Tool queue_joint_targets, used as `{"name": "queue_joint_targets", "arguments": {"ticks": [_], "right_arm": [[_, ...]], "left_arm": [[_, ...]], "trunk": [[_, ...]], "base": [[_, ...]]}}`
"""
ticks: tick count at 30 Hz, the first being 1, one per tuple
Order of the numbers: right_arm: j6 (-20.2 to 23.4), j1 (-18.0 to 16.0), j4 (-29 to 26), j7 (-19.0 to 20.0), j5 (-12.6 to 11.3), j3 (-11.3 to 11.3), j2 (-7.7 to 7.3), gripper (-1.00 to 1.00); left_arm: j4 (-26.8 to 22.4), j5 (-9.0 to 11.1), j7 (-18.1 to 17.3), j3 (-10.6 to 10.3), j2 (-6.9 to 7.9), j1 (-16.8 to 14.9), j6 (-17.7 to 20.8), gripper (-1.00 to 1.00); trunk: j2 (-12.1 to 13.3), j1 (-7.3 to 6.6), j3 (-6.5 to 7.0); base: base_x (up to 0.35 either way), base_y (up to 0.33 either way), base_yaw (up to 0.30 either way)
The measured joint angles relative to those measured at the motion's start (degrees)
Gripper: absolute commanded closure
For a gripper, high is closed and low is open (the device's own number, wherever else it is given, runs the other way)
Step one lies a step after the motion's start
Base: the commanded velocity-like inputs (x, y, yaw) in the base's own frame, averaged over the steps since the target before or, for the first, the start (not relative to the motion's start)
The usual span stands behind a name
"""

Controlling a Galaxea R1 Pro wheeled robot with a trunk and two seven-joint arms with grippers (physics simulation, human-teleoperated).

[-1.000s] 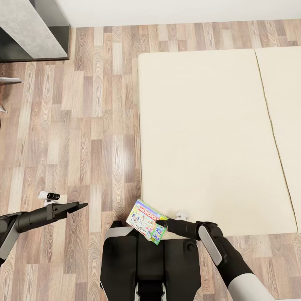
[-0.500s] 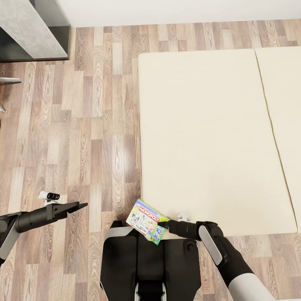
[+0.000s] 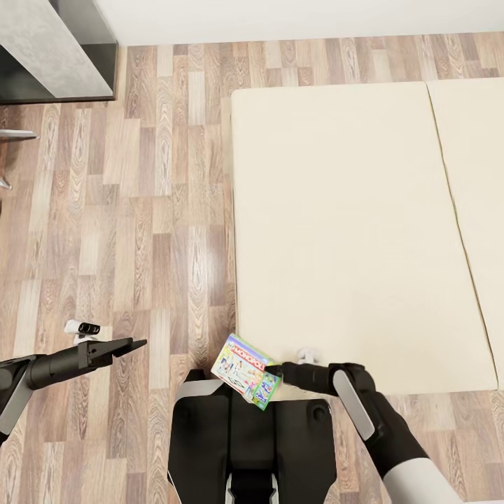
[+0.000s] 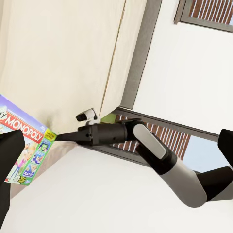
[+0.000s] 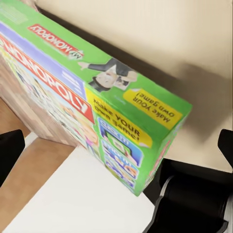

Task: Put all the toys in the child's room - the three board games (two on the bed and one on the table), the two jigsaw puzzles on the table, and the tennis ball on the table - inside the toy box on the table in the child's room.

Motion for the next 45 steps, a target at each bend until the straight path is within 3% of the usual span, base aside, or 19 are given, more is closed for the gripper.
{"name": "queue_joint_targets", "arguments": {"ticks": [7, 19, 45], "right_arm": [[3.58, 0.12, -5.14, -2.93, -0.19, 0.03, 0.13, -1.00], [5.82, 0.04, -8.11, -4.53, -0.27, 0.05, 0.29, -1.00], [5.86, -0.04, -8.78, -8.48, -0.22, 0.09, 0.48, -1.00]], "left_arm": [[0.00, 0.00, 0.00, 0.00, 0.00, 0.00, 0.00, -1.00], [0.00, 0.00, -0.03, 0.04, 0.00, 0.00, 0.00, -1.00], [0.00, 0.01, -0.09, 0.17, 0.00, 0.00, -0.09, -1.00]], "trunk": [[0.00, 0.00, 0.00], [0.00, 0.00, 0.16], [0.00, 0.00, 2.50]], "base": [[0.000, 0.000, 0.000], [0.000, 0.000, 0.000], [0.000, 0.000, 0.005]]}}
